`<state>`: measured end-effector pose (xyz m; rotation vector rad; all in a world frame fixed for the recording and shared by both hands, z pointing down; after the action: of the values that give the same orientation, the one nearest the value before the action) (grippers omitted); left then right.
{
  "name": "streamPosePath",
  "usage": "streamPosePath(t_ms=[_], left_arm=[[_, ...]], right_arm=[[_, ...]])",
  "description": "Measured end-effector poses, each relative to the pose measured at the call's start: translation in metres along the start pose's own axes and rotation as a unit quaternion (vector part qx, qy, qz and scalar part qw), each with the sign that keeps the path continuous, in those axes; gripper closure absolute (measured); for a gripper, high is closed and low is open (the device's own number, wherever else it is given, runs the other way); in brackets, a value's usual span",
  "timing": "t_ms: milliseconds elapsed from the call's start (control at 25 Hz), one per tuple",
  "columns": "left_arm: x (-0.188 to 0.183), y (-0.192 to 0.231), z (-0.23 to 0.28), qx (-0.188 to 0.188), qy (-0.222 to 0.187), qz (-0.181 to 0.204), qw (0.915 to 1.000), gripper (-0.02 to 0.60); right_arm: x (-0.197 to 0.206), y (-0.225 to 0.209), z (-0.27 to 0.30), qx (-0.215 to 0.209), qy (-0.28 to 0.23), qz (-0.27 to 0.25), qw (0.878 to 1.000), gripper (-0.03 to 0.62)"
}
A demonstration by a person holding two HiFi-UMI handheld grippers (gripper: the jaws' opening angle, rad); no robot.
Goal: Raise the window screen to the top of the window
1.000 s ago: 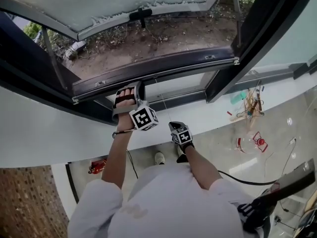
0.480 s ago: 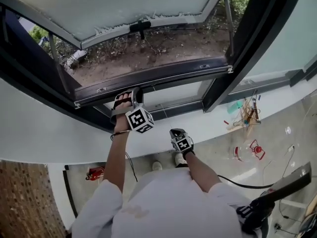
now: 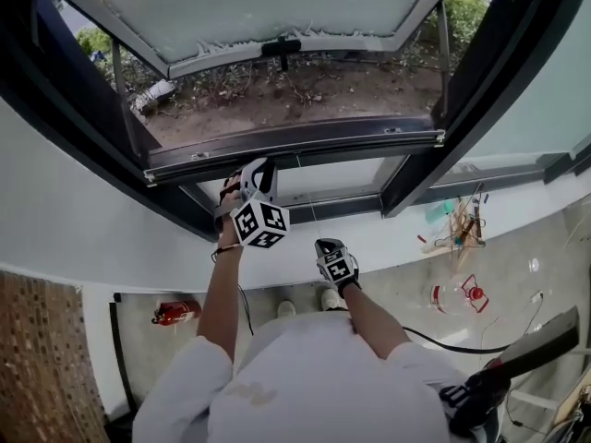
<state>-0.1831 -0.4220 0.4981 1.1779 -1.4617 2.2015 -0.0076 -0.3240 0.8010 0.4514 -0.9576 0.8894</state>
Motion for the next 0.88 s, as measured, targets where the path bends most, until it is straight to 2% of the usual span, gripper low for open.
streamPosePath(t_ms=[160, 280, 400, 520, 600, 880], left_arm=[[0.005, 0.001, -0.016, -0.036, -0.029, -0.102, 0.9937, 0.526], [0.010, 0.000, -0.029, -0.066, -0.044, -0.182, 0.9802, 0.560], [0.009, 0.001, -0.043, -0.092, -0.059, -0.234, 0.9661, 0.580], [0.005, -0.001, -0.052, -0.106, -0.080, -0.271, 0.9533, 0.580], [0.002, 0.002, -0.055, -0.112, -0.092, -0.284, 0.9478, 0.580], [-0.001, 0.013, -0.060, -0.128, -0.109, -0.298, 0.9397, 0.580]], right_arm=[[-0.009, 0.008, 0.004, -0.003, -0.014, -0.005, 1.000, 0.592], [-0.019, 0.011, 0.006, -0.009, -0.027, -0.024, 0.999, 0.592], [-0.029, 0.010, 0.006, -0.012, -0.037, -0.030, 0.999, 0.592], [-0.033, 0.004, 0.001, -0.006, -0.039, -0.030, 0.999, 0.592], [-0.038, 0.000, 0.001, -0.005, -0.039, -0.030, 0.999, 0.592], [-0.042, 0.002, -0.001, -0.011, -0.036, -0.044, 0.998, 0.592]])
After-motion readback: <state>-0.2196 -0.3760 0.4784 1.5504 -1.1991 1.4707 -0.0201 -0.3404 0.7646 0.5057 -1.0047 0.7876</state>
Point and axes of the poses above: the fingertips, and each gripper's own axes: z forward along the fingers, y to its left, x out of its underside, the point moved 9 cm from there along -z, backward along the fingers, and after that the axes turned 13 degrees about -y, right-handed, at the moved point
